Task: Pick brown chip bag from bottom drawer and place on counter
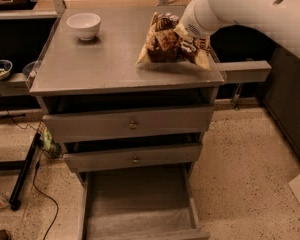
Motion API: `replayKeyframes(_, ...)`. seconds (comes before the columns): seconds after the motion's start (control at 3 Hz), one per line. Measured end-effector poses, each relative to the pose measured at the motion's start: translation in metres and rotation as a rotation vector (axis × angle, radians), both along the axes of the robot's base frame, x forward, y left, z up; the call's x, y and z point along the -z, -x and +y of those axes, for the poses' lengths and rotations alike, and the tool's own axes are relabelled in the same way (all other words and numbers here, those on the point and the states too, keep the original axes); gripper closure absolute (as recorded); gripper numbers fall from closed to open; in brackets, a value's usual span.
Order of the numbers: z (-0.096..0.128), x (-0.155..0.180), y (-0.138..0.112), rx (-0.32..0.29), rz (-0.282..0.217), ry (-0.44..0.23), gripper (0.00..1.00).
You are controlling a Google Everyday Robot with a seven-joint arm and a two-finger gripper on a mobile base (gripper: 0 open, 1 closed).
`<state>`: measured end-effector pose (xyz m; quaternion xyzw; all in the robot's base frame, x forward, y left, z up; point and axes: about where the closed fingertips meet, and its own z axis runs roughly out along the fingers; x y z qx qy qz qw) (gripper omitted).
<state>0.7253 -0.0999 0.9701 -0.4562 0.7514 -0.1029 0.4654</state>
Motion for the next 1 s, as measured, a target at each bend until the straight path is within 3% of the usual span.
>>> replayKeyframes(1.0, 0.047, 0.034, -0.036, -0.120, 0.089, -0.057, 1.00)
